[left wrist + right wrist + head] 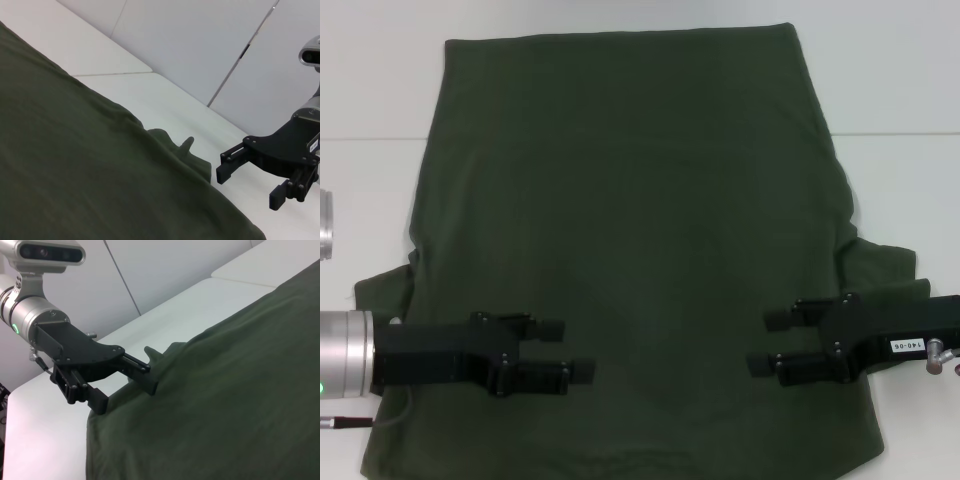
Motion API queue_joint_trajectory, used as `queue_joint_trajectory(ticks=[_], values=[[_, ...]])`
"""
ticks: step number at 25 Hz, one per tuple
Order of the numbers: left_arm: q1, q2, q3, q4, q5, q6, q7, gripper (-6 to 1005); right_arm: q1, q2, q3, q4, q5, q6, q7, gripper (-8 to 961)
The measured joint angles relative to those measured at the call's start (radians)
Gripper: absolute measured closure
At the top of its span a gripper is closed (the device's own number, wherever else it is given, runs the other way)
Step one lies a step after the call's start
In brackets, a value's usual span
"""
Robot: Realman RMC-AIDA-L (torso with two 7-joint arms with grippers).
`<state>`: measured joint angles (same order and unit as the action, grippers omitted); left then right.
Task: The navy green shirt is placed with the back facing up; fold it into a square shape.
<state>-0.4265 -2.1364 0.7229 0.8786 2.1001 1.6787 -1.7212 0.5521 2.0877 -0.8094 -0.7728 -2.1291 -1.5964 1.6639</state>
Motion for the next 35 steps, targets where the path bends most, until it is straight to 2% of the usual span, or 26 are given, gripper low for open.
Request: queue_joint_trajectory(ticks=[15,17,19,22,27,31,35], values=[[0.000,0.005,-0.007,0.006,0.000,0.009,-0.015,112,0.000,-0.004,0.009,-0.002,0.000,0.001,0.014,117],[0.003,0.012,-0.046,0.006,-0.005,-0.011,-0.060,112,0.000,-0.004,0.028,-0.002,0.002,0.013,0.032,117],[0.005,0.021,-0.154,0.002,-0.007,-0.063,-0.159,111,0.002,-0.004,0.063,0.000,0.007,0.044,0.070,117],[0.017,0.037,-0.260,-0.003,-0.005,-0.103,-0.313,111,0.005,-0.001,0.105,0.007,0.010,0.084,0.117,118],[0.069,0.074,-0.345,-0.032,-0.004,-0.135,-0.533,112,0.010,-0.002,0.139,0.043,0.040,0.127,0.144,117],[0.104,0.097,-0.376,-0.086,-0.003,-0.190,-0.547,111,0.012,-0.005,0.146,0.059,0.056,0.165,0.147,117],[0.120,0.088,-0.379,-0.104,-0.006,-0.252,-0.432,112,0.014,-0.003,0.148,0.059,0.060,0.174,0.141,117]])
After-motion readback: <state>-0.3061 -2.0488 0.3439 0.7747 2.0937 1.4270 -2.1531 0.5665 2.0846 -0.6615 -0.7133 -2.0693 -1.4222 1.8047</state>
